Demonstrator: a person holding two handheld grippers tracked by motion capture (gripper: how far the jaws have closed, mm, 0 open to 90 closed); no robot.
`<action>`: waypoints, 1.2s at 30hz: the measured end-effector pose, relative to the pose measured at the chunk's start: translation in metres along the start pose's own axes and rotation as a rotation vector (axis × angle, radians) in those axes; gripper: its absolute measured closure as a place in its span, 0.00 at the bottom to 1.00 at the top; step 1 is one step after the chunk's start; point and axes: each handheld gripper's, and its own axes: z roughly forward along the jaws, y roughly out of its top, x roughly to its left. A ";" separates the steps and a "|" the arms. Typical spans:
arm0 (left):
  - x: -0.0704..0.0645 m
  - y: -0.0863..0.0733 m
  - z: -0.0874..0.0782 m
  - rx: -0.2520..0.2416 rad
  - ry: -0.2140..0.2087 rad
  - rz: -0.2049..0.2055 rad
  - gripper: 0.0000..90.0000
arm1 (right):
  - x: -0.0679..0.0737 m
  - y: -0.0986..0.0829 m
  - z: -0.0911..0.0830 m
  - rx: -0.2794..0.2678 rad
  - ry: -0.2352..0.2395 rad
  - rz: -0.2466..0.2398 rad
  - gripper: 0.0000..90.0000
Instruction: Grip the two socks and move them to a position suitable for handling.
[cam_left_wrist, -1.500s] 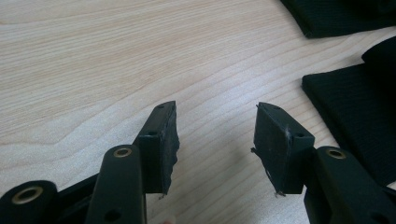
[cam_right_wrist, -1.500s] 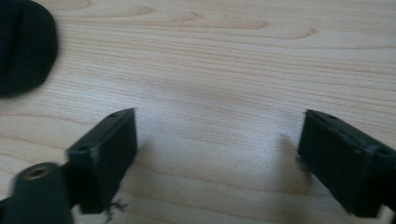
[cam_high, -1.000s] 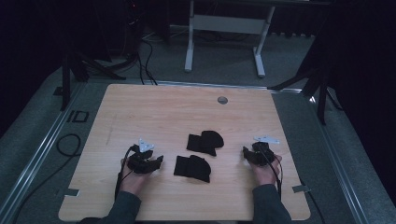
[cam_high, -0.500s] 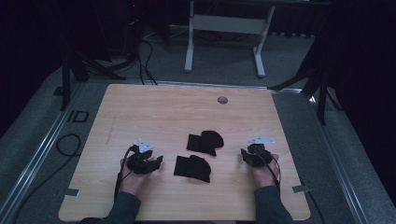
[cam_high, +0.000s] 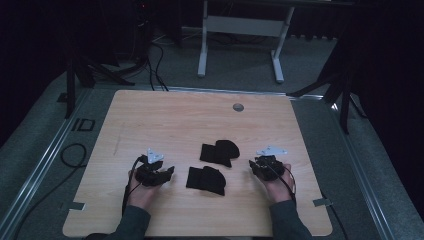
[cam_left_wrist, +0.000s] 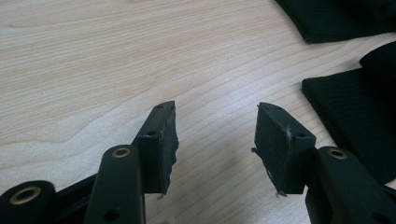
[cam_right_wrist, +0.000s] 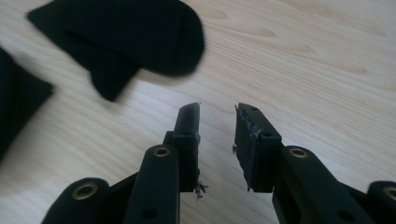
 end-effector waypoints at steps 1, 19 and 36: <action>-0.001 0.000 0.000 0.001 -0.004 0.004 0.55 | 0.004 0.002 -0.001 -0.002 0.009 -0.018 0.78; -0.004 0.001 0.002 0.001 -0.007 0.020 0.55 | 0.054 0.017 -0.019 -0.031 0.225 -0.183 0.74; -0.013 0.002 0.000 -0.009 -0.021 0.063 0.60 | 0.081 0.013 0.006 0.103 0.328 -0.160 0.91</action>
